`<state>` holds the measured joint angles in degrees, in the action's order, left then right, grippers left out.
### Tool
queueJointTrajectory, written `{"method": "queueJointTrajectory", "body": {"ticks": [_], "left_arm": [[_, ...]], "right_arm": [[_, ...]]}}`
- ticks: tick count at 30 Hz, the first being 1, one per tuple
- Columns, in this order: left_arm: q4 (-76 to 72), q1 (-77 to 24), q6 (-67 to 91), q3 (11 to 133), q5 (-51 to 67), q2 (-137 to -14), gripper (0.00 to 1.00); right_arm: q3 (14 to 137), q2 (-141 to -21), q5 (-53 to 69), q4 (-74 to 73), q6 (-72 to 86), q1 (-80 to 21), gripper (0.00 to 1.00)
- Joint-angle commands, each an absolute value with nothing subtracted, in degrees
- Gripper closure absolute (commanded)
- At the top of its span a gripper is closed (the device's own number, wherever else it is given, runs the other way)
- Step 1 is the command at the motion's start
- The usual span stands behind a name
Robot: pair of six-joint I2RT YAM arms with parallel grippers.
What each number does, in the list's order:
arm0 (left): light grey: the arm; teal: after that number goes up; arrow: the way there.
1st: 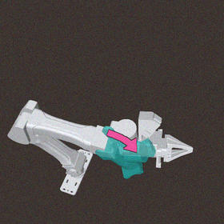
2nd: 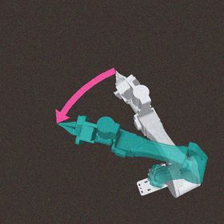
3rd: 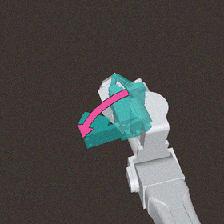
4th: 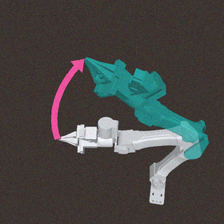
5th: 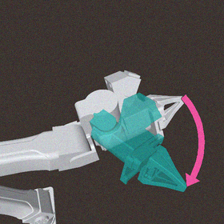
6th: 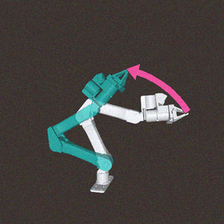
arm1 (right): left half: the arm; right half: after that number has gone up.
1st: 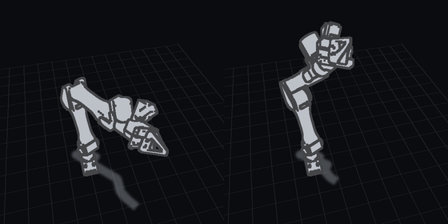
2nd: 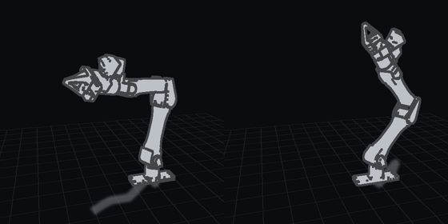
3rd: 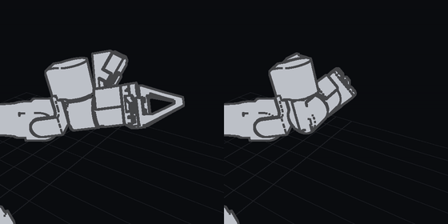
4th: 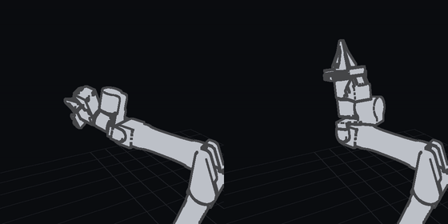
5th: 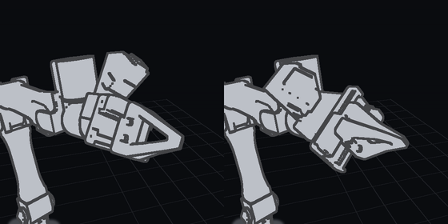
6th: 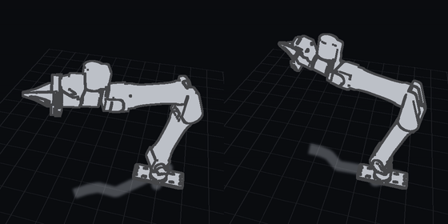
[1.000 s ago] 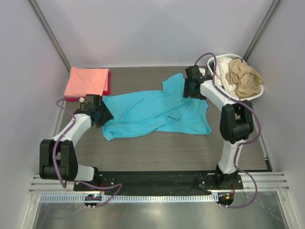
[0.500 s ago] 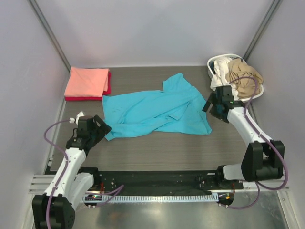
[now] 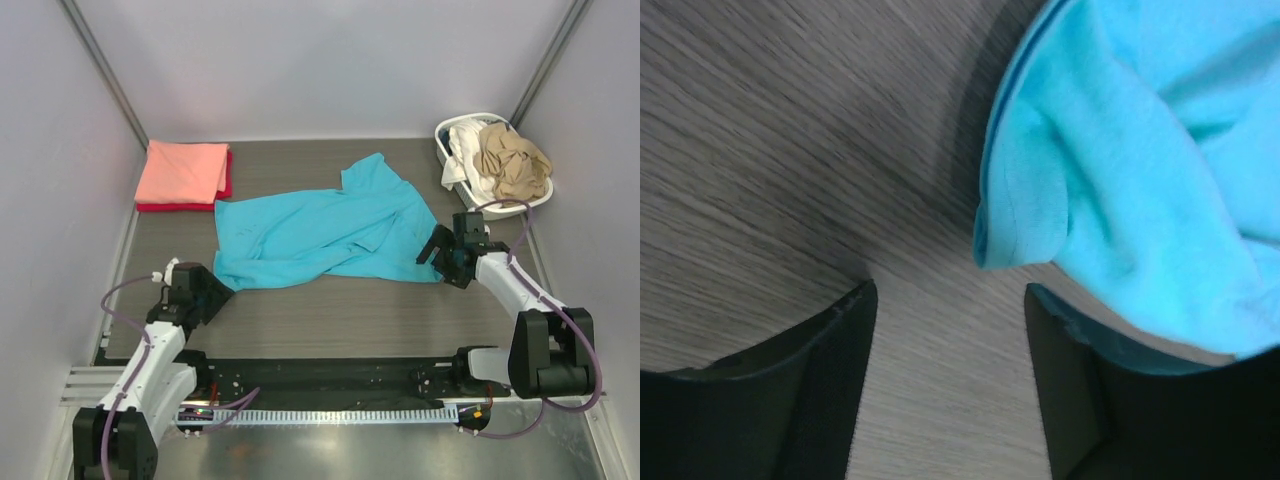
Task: Fold and stack the t-shirts
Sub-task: Fold the tshirt
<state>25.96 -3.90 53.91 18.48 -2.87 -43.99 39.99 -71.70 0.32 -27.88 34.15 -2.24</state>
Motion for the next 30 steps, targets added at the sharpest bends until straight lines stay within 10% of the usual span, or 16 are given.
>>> {"method": "queueJointTrajectory", "body": {"ticks": [1, 11, 16, 30], "left_arm": [[20.05, -4.13, 54.93, 16.79, -2.37, -45.0, 0.42], [10.91, -4.13, 54.58, 16.35, -2.73, -50.0, 0.82], [9.84, -4.13, 51.95, 19.24, -3.25, -52.3, 1.0], [28.04, -2.72, 47.9, 32.35, -8.63, -42.81, 1.0]], "right_arm": [[38.94, -73.03, 3.42, -22.59, 35.42, -2.02, 0.11], [36.56, -75.58, 3.17, -18.55, 35.95, -1.85, 0.49], [37.17, -77.87, 2.37, -16.61, 33.85, -0.79, 0.99], [36.74, -58.28, -5.01, -29.35, 37.17, 12.66, 0.99]]}}
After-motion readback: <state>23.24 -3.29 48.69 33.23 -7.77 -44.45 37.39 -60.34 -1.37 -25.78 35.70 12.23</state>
